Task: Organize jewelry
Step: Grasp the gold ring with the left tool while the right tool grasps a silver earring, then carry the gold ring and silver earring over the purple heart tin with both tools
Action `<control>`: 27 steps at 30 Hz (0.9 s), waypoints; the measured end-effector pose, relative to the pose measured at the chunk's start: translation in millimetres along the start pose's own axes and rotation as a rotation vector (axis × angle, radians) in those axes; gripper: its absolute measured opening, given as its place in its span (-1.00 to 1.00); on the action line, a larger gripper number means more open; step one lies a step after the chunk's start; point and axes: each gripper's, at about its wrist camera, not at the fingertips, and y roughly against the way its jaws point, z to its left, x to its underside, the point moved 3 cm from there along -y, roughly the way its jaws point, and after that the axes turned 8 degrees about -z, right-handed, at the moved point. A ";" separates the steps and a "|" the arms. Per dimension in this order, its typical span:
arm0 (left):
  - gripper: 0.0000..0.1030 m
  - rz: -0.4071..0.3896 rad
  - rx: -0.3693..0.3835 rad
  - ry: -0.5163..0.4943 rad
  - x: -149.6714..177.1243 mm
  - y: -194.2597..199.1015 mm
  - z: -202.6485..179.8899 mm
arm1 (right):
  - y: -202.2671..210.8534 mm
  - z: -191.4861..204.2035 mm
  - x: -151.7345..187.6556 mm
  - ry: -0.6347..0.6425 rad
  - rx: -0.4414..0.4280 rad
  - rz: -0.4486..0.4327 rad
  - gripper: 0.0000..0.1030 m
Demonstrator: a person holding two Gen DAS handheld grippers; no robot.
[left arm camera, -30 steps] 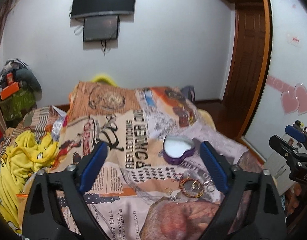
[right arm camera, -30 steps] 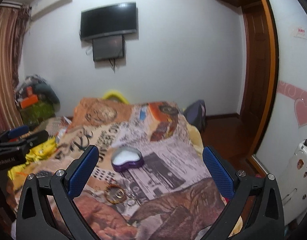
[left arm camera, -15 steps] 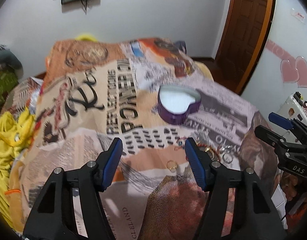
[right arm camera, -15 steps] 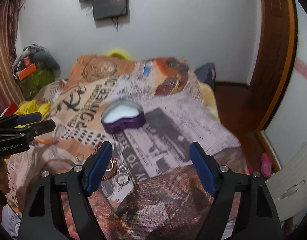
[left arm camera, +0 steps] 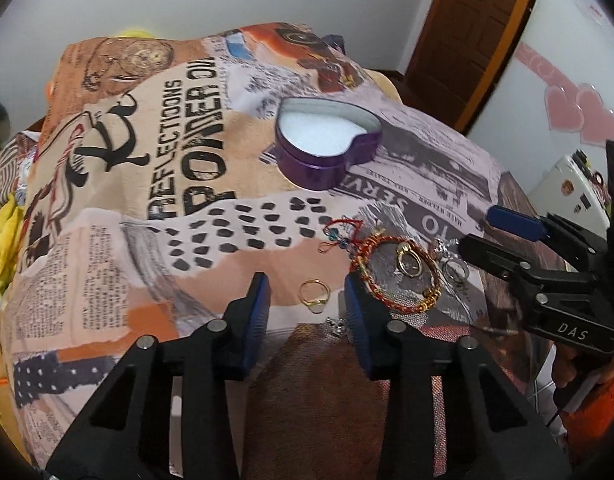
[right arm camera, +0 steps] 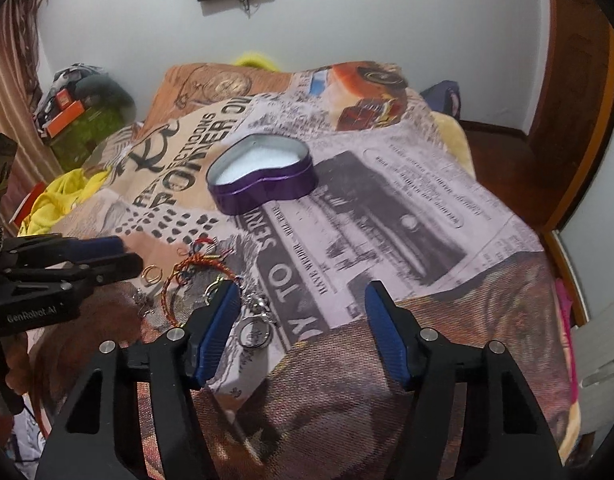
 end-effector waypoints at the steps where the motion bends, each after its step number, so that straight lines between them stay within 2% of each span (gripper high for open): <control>1: -0.45 0.012 0.008 -0.003 0.4 -2.6 -0.7 | -2.0 1.0 0.0 0.001 -0.008 0.006 0.19; 3: -0.56 0.035 0.023 0.004 2.4 -7.6 -0.4 | -5.8 3.0 0.2 0.005 -0.021 0.015 0.19; 5: -0.56 0.042 0.024 0.005 4.6 -10.8 -0.4 | -9.8 5.3 0.9 0.011 -0.031 0.023 0.18; 9: -0.56 0.046 0.023 0.001 5.4 -12.9 -1.0 | -19.2 9.6 2.3 0.018 -0.049 0.047 -0.03; 14: -0.57 0.044 0.028 -0.007 6.4 -14.8 -2.6 | -24.4 12.4 0.9 0.028 -0.065 0.053 -0.12; 19: -0.67 0.034 0.030 -0.013 7.7 -14.4 -3.7 | -28.0 14.1 3.3 0.043 -0.059 0.060 -0.33; 22: -0.67 0.031 0.033 -0.016 7.6 -13.9 -3.8 | -27.8 14.4 4.0 0.037 -0.070 0.067 -0.62; 24: -0.67 0.025 0.037 -0.020 7.6 -12.5 -5.0 | -28.3 15.2 3.5 0.047 -0.065 0.072 -0.72; 27: -0.67 0.015 0.039 -0.023 8.7 -9.3 -6.3 | -27.6 15.6 2.1 0.047 -0.061 0.072 -0.72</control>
